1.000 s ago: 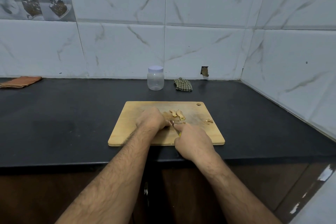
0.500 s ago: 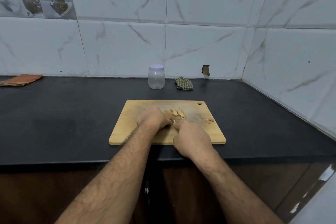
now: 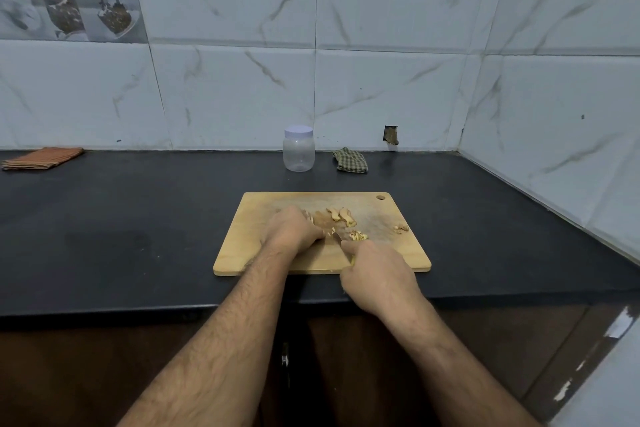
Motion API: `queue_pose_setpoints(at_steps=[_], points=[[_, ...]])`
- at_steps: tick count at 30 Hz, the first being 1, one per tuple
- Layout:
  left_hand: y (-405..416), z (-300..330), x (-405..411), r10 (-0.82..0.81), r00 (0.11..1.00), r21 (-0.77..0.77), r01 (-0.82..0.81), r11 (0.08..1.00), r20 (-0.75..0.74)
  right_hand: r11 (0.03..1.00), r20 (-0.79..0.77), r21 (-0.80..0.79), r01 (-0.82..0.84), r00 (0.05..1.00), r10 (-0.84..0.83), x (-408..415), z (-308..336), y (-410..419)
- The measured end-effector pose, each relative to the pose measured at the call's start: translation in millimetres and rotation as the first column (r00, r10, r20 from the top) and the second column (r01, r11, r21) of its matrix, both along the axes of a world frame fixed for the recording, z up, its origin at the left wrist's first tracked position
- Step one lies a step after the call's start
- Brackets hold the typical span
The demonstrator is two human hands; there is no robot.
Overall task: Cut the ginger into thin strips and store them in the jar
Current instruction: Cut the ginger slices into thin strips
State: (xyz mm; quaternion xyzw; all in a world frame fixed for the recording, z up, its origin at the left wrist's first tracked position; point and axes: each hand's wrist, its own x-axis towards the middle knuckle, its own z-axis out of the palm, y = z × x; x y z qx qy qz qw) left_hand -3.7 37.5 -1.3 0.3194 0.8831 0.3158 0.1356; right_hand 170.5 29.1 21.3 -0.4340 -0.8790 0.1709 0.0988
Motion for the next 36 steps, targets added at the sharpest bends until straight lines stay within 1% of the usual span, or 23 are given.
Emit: queue_pose_setpoints(at_steps=[3,6,10,15,20,24,27,32,36], points=[[-4.1,0.3,-1.0,-0.011,0.998,0.057,0.008,0.998,0.064,1.000,-0.035,0.001,-0.016,0.999,0.016,-6.5,0.6,-1.6],[-7.2,-0.8,0.1,-0.005,0.996,0.089,-0.002,0.996,0.084,1.000,-0.007,0.024,-0.019,1.000,0.019,-15.3,2.1,-1.0],[-11.9,2.6,4.3,0.004,0.999,0.103,-0.009,0.995,0.041,0.999,0.026,0.041,-0.003,1.000,0.002,-15.5,2.0,0.9],[-12.9,2.9,7.8,0.009,1.000,0.095,-0.006,0.995,-0.030,0.998,-0.008,0.030,0.054,0.999,-0.053,3.5,-3.5,1.2],[-12.7,2.1,9.8,0.011,0.999,0.085,-0.006,0.996,-0.053,1.000,-0.068,0.013,0.028,0.997,-0.027,-5.2,0.0,0.8],[-15.0,0.7,9.1,0.024,0.998,0.095,-0.018,0.995,-0.065,1.000,-0.071,0.001,-0.023,0.997,0.023,-17.6,-2.4,-4.4],[-14.4,-1.4,8.8,0.038,0.991,0.092,-0.027,0.995,-0.126,1.000,-0.054,0.010,0.006,0.999,-0.006,-12.2,-6.5,-2.4],[-10.6,-5.9,7.9,0.062,0.985,0.065,-0.052,0.997,-0.162,0.997,-0.048,0.015,0.080,0.996,-0.080,5.2,-7.0,8.1],[-12.5,-2.9,12.1,0.053,0.983,0.052,-0.045,0.998,-0.178,0.999,-0.056,0.016,0.043,0.998,-0.042,1.6,-3.6,6.7]])
